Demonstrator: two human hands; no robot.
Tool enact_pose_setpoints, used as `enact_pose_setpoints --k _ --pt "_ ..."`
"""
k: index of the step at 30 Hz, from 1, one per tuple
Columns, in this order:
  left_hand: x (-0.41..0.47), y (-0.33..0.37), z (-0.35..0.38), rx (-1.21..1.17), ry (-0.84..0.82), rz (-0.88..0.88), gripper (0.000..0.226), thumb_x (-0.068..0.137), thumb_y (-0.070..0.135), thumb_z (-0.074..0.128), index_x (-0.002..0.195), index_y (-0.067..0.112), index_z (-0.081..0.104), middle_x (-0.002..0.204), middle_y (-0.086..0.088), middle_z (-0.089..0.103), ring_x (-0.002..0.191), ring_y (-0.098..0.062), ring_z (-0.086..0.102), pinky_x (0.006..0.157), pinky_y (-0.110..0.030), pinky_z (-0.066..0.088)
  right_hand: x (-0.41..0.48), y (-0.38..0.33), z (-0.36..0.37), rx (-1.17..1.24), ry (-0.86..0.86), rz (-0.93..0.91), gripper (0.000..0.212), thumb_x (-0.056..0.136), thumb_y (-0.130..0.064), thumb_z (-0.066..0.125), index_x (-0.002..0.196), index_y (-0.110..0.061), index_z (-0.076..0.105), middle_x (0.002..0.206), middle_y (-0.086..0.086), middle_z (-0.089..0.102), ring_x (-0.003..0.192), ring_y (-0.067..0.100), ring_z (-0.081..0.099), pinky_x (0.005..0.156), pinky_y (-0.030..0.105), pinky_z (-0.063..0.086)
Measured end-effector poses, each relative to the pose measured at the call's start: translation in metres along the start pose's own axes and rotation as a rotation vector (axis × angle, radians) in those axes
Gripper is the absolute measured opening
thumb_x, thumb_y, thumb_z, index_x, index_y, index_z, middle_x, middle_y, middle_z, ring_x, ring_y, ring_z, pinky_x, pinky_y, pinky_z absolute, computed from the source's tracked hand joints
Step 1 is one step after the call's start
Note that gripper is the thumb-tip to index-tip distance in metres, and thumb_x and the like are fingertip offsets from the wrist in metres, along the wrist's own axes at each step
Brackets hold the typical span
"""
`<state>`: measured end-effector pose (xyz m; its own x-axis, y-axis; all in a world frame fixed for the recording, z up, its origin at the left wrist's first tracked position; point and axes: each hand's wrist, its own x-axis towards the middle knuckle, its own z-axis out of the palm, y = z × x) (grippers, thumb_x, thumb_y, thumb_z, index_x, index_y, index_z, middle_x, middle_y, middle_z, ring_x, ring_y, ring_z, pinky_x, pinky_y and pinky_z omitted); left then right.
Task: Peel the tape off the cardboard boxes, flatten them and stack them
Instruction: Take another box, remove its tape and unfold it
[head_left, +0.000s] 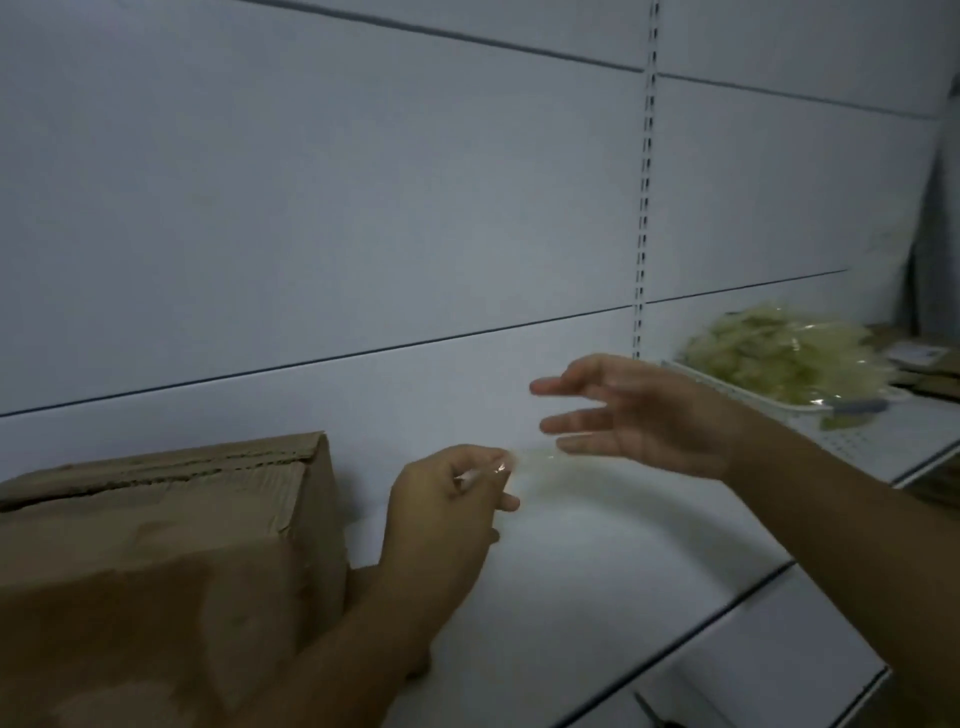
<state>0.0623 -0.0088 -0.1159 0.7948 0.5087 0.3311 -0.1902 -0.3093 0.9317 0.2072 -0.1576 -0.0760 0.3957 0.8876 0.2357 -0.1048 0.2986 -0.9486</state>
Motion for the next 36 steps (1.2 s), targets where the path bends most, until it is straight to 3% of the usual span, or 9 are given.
enact_pose_setpoints --k 4,8,10,15,19,23,25,31,36 --pt "-0.009 0.010 0.035 -0.006 -0.148 0.082 0.025 0.094 0.024 0.051 0.075 0.011 0.060 0.054 0.005 0.060 0.042 -0.006 0.051 0.044 -0.018 0.040 -0.013 -0.030 -0.024 -0.128 0.156 -0.056 0.047 0.059 -0.031 0.083 0.096 -0.009 0.064 0.115 0.016 0.066 0.086 0.030 0.069 0.064 0.035 0.058" --pt "0.014 0.022 0.071 -0.008 -0.035 0.172 0.016 0.085 0.023 0.061 0.072 0.013 0.061 0.049 0.012 0.052 0.043 0.001 0.045 0.045 -0.011 0.038 -0.031 -0.041 -0.037 -0.590 0.187 -0.086 0.009 0.080 -0.015 0.069 0.088 -0.012 0.069 0.087 0.006 0.072 0.070 0.015 0.064 0.062 0.022 0.054" --pt "0.027 0.028 0.098 -0.023 -0.035 0.154 0.001 0.081 0.020 0.067 0.081 0.021 0.067 0.054 0.014 0.060 0.045 0.005 0.052 0.044 -0.007 0.038 -0.044 -0.047 -0.053 -0.879 0.179 -0.092 0.008 0.081 -0.013 0.070 0.088 -0.014 0.073 0.081 0.002 0.072 0.070 0.010 0.062 0.064 0.018 0.050" --pt "0.066 0.047 0.182 -0.017 -0.442 0.176 0.028 0.084 0.014 0.066 0.108 0.029 0.063 0.058 0.013 0.057 0.041 0.002 0.044 0.044 -0.013 0.036 -0.083 -0.094 -0.129 -1.223 0.331 -0.115 0.009 0.072 -0.017 0.078 0.077 -0.024 0.076 0.074 -0.006 0.073 0.070 0.012 0.064 0.071 0.026 0.054" --pt "0.126 0.069 0.246 0.097 -0.527 0.290 0.065 0.091 0.022 0.058 0.144 0.036 0.023 0.057 0.016 0.053 0.049 0.000 0.047 0.054 -0.020 0.044 -0.089 -0.132 -0.192 -1.363 0.494 -0.217 0.012 0.076 -0.013 0.074 0.080 -0.024 0.072 0.081 -0.004 0.072 0.078 0.009 0.065 0.076 0.019 0.053" --pt "0.178 0.079 0.301 0.193 -0.420 0.404 0.057 0.099 0.031 0.041 0.150 0.027 0.017 0.113 0.002 0.062 0.094 -0.006 0.059 0.086 -0.023 0.046 -0.077 -0.139 -0.265 -1.571 0.678 -0.220 0.010 0.083 -0.011 0.066 0.082 -0.019 0.072 0.084 -0.008 0.067 0.082 0.009 0.062 0.079 0.022 0.048" --pt "0.200 0.068 0.323 0.307 -0.455 0.384 0.050 0.101 0.036 0.029 0.149 0.023 0.023 0.150 -0.003 0.037 0.135 -0.016 0.036 0.111 -0.028 0.025 -0.073 -0.120 -0.291 -1.665 0.669 -0.033 0.016 0.086 -0.013 0.057 0.090 -0.017 0.072 0.094 -0.002 0.068 0.086 0.011 0.057 0.087 0.032 0.048" --pt "0.224 0.005 0.363 0.678 -0.630 0.250 0.051 0.099 0.050 0.016 0.148 0.037 0.011 0.159 0.005 0.012 0.147 -0.020 0.000 0.117 -0.052 0.003 -0.093 -0.082 -0.296 -1.577 0.520 0.109 0.033 0.100 -0.023 0.037 0.124 -0.023 0.059 0.121 -0.013 0.059 0.111 0.004 0.050 0.101 0.024 0.032" --pt "0.227 -0.006 0.375 0.741 -0.675 0.246 0.056 0.097 0.054 0.019 0.146 0.043 -0.005 0.160 0.003 0.004 0.147 -0.022 -0.002 0.116 -0.054 0.002 -0.130 -0.099 -0.309 -0.965 0.487 0.154 0.043 0.083 -0.048 0.048 0.112 -0.023 0.067 0.112 -0.004 0.068 0.096 0.004 0.064 0.089 0.015 0.049"
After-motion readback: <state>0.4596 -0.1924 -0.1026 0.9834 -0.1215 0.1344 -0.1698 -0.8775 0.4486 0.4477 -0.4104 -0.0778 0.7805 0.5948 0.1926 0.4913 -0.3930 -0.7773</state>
